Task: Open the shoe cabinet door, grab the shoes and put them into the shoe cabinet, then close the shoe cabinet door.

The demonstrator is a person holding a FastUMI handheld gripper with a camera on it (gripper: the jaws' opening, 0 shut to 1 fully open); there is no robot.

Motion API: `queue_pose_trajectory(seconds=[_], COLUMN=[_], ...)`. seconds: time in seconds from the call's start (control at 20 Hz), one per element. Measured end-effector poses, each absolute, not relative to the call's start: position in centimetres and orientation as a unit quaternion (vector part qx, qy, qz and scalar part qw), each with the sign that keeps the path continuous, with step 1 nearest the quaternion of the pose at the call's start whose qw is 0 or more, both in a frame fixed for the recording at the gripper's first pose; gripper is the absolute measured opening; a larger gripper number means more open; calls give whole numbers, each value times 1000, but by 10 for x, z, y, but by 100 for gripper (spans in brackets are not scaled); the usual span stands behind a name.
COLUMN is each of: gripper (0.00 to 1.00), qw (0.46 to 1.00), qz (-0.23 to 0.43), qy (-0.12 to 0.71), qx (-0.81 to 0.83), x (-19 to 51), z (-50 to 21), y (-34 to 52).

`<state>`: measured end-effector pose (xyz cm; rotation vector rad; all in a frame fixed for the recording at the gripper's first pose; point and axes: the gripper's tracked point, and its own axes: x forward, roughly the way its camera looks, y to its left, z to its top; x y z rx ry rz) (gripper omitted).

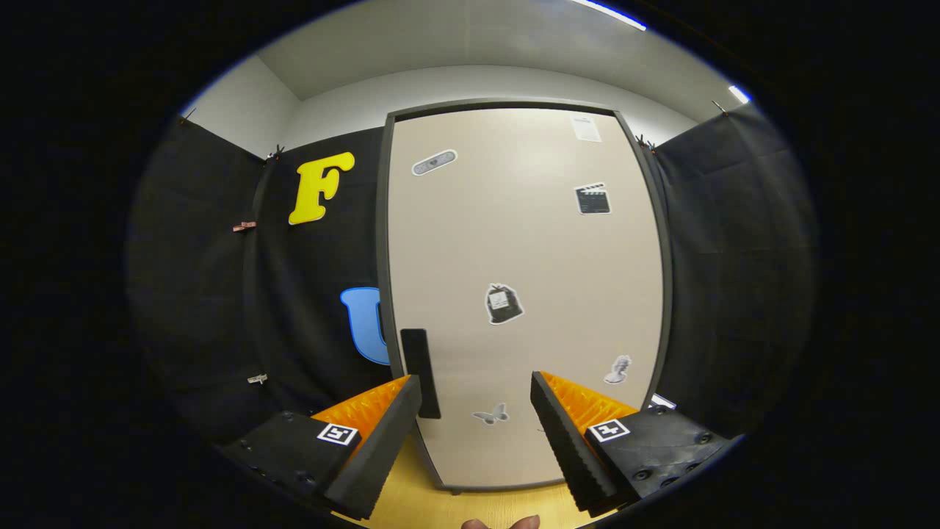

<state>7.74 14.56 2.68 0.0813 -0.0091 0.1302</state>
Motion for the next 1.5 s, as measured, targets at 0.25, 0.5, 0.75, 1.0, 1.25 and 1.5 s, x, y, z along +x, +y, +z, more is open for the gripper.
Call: queue_pose_trajectory(seconds=[0.25, 0.5, 0.75, 1.0, 1.25, 1.5], gripper=[97, 97, 65, 37, 19, 14], qw=[998, 998, 999, 1000, 999, 998], qz=[67, 60, 42, 21, 34, 56], qy=[3, 8, 0, 2, 14, 1], qx=[21, -3, 2, 9, 5, 11], x=[119, 154, 172, 178, 175, 138], z=[9, -13, -20, -29, -28, -20], y=[186, 201, 203, 200, 201, 195])
